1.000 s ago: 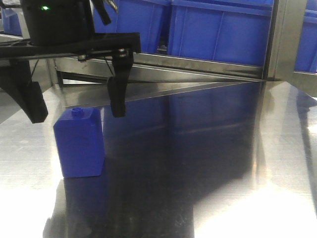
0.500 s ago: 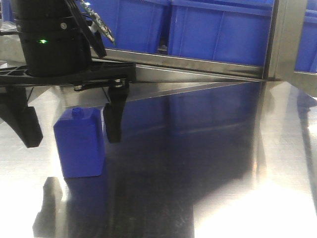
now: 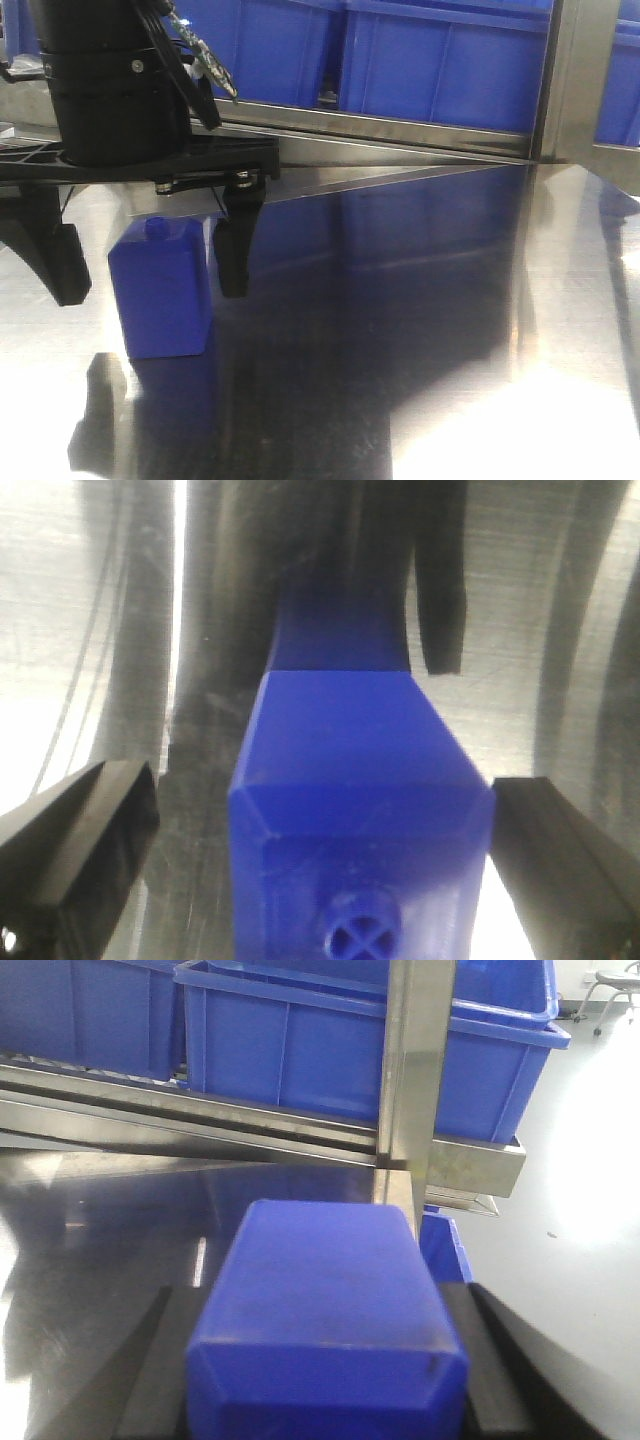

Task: Pick and sort blue part to right shelf
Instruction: 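Lift the second blue bottle with the left gripper off the table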

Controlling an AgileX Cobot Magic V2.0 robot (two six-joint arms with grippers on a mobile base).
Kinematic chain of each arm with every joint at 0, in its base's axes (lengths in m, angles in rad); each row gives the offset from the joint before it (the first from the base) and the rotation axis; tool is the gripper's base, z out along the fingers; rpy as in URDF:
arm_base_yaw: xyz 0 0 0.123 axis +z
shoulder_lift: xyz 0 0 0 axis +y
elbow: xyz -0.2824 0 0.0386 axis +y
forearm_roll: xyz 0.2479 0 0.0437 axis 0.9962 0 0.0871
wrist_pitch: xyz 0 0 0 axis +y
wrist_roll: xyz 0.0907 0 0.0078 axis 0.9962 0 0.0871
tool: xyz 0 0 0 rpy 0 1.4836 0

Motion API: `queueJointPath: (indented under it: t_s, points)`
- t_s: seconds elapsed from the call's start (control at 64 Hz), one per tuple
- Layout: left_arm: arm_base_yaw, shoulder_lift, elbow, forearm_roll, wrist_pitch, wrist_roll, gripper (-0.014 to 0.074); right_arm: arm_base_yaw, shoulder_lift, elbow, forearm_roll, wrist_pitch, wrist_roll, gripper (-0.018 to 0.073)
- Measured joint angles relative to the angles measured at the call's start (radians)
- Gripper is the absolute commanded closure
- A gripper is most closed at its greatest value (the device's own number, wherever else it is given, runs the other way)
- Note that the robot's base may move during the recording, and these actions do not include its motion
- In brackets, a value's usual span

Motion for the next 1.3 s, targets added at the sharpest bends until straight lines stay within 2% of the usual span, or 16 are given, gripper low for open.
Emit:
queueJointPath:
  t_s: [0.094, 0.25, 0.437, 0.828, 0.89, 0.953, 1.015, 1.156, 1.296]
  points:
    - [-0.002, 0.0, 0.0, 0.0, 0.0, 0.0, -0.0041, 0.0, 0.0, 0.0, 0.0, 0.0, 0.0, 0.0145]
    - [-0.002, 0.0, 0.0, 0.0, 0.0, 0.0, 0.0116, 0.0, 0.0, 0.0, 0.0, 0.0, 0.0, 0.0145]
    - [-0.002, 0.0, 0.0, 0.0, 0.0, 0.0, 0.0232, 0.0, 0.0, 0.0, 0.0, 0.0, 0.0, 0.0145]
    - [-0.002, -0.007, 0.002, 0.0, -0.002, 0.0, 0.025, 0.0, 0.0, 0.0, 0.0, 0.0, 0.0, 0.0145]
    - [-0.002, -0.026, 0.006, 0.0, -0.007, 0.022, 0.025, 0.0, 0.0, 0.0, 0.0, 0.0, 0.0, 0.0145]
    - [-0.002, -0.055, 0.015, -0.017, -0.024, 0.077, 0.025, 0.0, 0.0, 0.0, 0.0, 0.0, 0.0, 0.0145]
    - [-0.002, -0.088, 0.032, -0.044, -0.055, 0.179, 0.025, 0.0, 0.0, 0.0, 0.0, 0.0, 0.0, 0.0145]
    - [-0.002, -0.186, 0.098, -0.146, -0.164, 0.478, 0.025, 0.0, 0.0, 0.0, 0.0, 0.0, 0.0, 0.0145]
    - [-0.002, -0.302, 0.193, -0.223, -0.3, 0.726, 0.025, 0.0, 0.0, 0.0, 0.0, 0.0, 0.0, 0.0145]
